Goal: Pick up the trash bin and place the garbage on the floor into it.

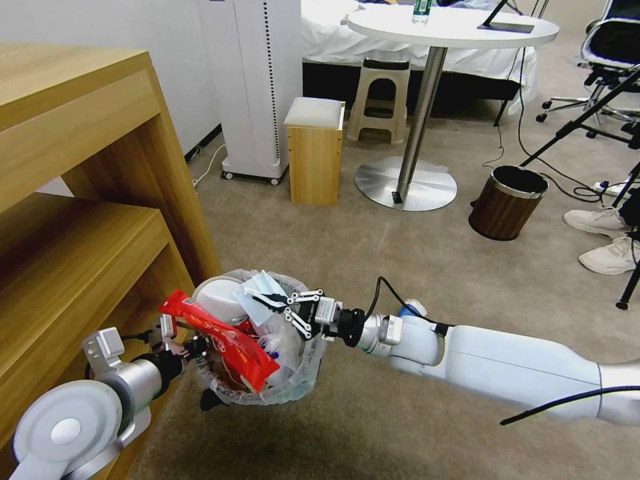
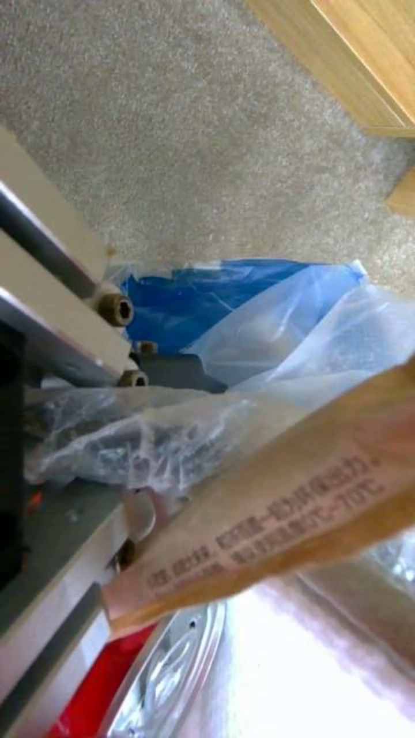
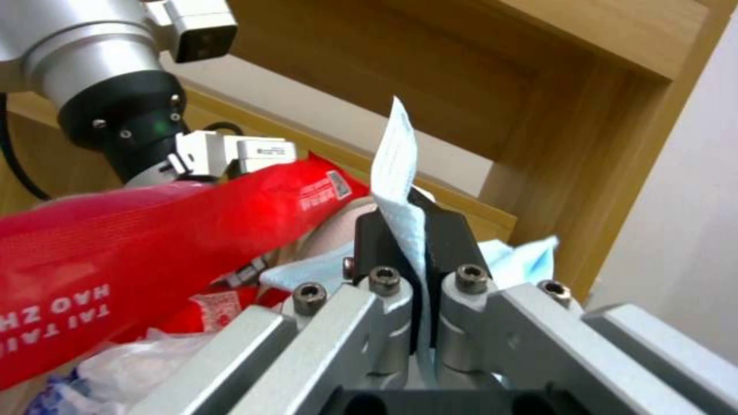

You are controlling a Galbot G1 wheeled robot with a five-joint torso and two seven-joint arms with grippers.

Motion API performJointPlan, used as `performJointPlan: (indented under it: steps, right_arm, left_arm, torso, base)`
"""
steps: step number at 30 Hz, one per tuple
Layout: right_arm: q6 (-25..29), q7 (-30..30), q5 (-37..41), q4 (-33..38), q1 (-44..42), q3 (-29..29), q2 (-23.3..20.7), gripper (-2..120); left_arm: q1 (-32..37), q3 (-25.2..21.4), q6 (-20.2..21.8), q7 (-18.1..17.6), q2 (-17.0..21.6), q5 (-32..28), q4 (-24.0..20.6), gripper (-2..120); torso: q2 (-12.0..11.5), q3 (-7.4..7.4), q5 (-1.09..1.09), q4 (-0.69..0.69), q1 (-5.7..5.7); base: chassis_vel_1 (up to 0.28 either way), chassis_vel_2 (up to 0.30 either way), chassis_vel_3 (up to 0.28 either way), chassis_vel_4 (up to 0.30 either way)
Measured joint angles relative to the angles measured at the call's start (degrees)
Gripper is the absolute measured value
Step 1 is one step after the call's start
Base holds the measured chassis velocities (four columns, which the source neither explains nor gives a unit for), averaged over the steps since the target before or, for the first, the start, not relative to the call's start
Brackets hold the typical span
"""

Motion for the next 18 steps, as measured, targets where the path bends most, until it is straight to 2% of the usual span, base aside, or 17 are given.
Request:
performJointPlan:
  steps: [18]
  right_arm:
    - [-0.1, 0.9, -1.8, 0.8, -0.4, -3.4, -0.1, 0]
  left_arm:
    - [-0.8, 0.7, -0.2, -0.5, -0.4, -0.3, -0.1, 0]
  torso:
    - [0.0, 0.00, 0.00, 0.00, -0.01]
  base:
    - [0.000, 0.000, 0.000, 0.000]
